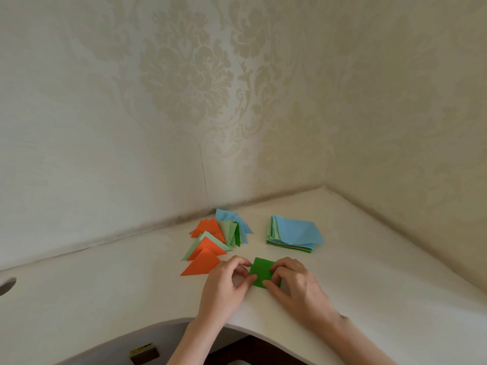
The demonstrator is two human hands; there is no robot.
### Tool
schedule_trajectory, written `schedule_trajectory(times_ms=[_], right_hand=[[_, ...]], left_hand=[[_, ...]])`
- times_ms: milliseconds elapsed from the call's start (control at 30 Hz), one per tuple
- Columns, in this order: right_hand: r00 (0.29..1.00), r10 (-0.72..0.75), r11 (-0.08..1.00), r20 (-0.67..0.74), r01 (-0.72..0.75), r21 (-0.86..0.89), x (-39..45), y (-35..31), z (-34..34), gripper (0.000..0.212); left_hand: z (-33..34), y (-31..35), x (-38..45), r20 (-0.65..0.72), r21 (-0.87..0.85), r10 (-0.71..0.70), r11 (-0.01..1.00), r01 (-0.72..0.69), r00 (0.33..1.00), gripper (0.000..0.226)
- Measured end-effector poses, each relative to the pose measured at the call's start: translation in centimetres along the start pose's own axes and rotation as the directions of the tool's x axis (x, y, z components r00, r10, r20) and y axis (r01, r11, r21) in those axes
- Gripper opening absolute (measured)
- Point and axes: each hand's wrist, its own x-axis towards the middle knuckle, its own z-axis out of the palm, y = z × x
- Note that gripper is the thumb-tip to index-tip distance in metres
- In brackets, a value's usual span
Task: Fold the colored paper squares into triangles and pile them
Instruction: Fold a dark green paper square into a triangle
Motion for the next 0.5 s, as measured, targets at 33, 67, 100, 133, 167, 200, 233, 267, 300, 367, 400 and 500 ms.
schedule_trajectory(times_ms=[33, 67, 100, 133, 167, 200, 233, 267, 300, 367, 400, 500], right_hand=[[1.0, 0.004, 1.0, -0.004, -0.004, -0.011, 0.03, 0.06, 0.05, 0.03], [1.0, 0.007, 1.0, -0.008, -0.007, -0.022, 0.02, 0.16, 0.13, 0.029], [1.0, 0.012, 0.999, -0.012, -0.012, -0.034, 0.01, 0.19, 0.18, 0.028], [1.0, 0.016, 0.999, -0.018, -0.017, -0.045, 0.0, 0.2, 0.26, 0.028], [1.0, 0.024, 0.998, -0.02, -0.025, -0.052, -0.05, 0.13, 0.31, 0.028], [0.999, 0.028, 0.998, -0.022, -0.03, -0.055, -0.02, 0.1, 0.42, 0.029], [0.999, 0.038, 0.998, -0.022, -0.039, -0.053, -0.01, 0.06, 0.45, 0.029], [0.998, 0.053, 0.997, -0.027, -0.054, -0.046, 0.02, 0.1, 0.47, 0.029], [0.996, 0.078, 0.996, -0.036, -0.079, -0.031, 0.06, 0.18, 0.45, 0.029], [0.991, 0.127, 0.992, -0.048, -0.126, 0.009, 0.12, 0.46, 0.39, 0.028], [0.989, 0.139, 0.99, -0.042, -0.138, 0.022, 0.16, 0.56, 0.38, 0.028], [0.988, 0.152, 0.988, -0.001, -0.152, 0.025, 0.32, 0.59, 0.37, 0.031]], left_hand=[[0.14, 0.08, 0.09, -0.008, 0.013, -0.001, 1.0, 0.001, 1.0, 0.02], [0.29, 0.22, 0.13, -0.017, 0.025, 0.0, 1.0, 0.001, 1.0, 0.02], [0.44, 0.39, 0.15, -0.028, 0.037, 0.0, 0.999, 0.001, 1.0, 0.021], [0.58, 0.56, 0.16, -0.039, 0.05, 0.001, 0.999, 0.001, 0.999, 0.022], [0.7, 0.7, 0.14, -0.047, 0.067, 0.002, 0.998, 0.001, 0.999, 0.023], [0.79, 0.82, 0.12, -0.05, 0.082, 0.002, 0.997, 0.003, 0.999, 0.024], [0.83, 0.89, 0.11, -0.052, 0.086, -0.003, 0.996, 0.008, 0.999, 0.025], [0.83, 0.93, 0.1, -0.051, 0.08, -0.014, 0.997, 0.018, 0.999, 0.025], [0.81, 0.95, 0.14, -0.048, 0.07, -0.027, 0.997, 0.03, 0.998, 0.026], [0.76, 0.93, 0.24, -0.046, 0.049, -0.047, 0.998, 0.05, 0.998, 0.026], [0.73, 0.87, 0.28, -0.047, 0.037, -0.054, 0.998, 0.056, 0.997, 0.026], [0.69, 0.55, 0.44, -0.043, 0.013, -0.069, 0.998, 0.069, 0.997, 0.023]])
